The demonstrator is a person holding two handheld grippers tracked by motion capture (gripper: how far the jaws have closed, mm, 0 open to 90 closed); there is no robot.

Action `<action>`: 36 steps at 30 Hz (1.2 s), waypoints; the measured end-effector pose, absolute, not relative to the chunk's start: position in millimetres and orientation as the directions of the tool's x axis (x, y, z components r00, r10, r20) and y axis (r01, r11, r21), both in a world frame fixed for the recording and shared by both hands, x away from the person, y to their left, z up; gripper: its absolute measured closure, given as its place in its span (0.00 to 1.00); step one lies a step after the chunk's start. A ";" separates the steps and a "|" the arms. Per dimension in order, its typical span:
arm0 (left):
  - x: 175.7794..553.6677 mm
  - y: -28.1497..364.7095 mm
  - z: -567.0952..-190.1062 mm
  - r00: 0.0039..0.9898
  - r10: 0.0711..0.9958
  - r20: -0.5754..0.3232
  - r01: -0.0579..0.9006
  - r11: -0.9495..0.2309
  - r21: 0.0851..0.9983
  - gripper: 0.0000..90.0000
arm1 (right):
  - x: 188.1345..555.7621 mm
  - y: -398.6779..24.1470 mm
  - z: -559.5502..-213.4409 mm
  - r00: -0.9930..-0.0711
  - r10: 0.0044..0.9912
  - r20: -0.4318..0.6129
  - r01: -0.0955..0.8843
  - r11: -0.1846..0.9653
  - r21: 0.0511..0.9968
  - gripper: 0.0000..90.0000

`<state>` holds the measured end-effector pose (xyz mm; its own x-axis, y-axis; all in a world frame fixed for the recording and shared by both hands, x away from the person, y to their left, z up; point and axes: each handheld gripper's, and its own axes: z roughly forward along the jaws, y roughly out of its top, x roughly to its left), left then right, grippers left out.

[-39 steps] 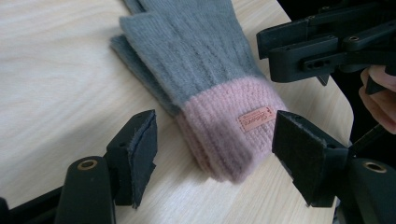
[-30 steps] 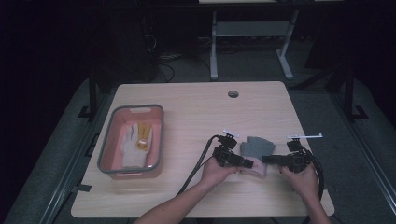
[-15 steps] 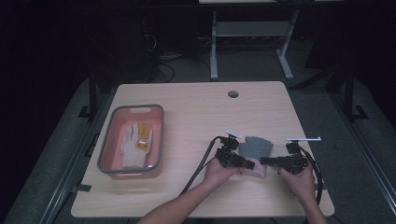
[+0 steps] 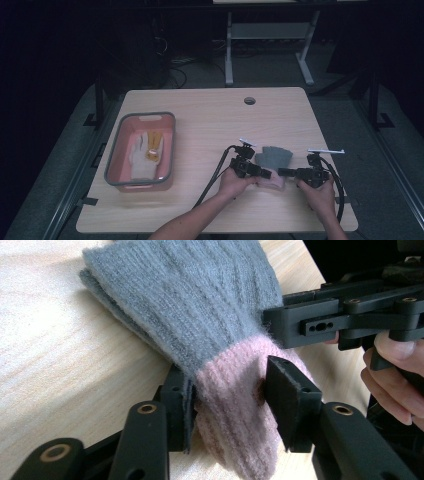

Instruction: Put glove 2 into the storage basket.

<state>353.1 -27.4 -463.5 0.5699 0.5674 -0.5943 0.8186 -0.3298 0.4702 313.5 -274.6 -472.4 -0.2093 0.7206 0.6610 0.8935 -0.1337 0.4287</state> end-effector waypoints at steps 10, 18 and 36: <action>354.1 -21.3 -463.5 0.566 0.553 -0.611 0.821 -0.314 0.476 0.69 | 314.1 -270.4 -467.3 -0.214 0.729 0.651 0.897 -0.117 0.426 0.84; 354.6 -11.9 -460.9 0.560 0.551 -0.619 0.825 -0.297 0.481 0.71 | 315.4 -261.8 -462.3 -0.233 0.733 0.639 0.898 -0.091 0.431 0.85; 353.6 14.7 -448.5 0.571 0.539 -0.620 0.815 -0.277 0.510 0.75 | 319.6 -241.0 -448.8 -0.271 0.713 0.646 0.892 -0.065 0.447 0.86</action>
<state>353.6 14.7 -448.5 0.5705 0.5390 -0.6197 0.8148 -0.2766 0.5095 319.6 -241.0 -448.8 -0.2714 0.7134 0.6461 0.8922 -0.0654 0.4469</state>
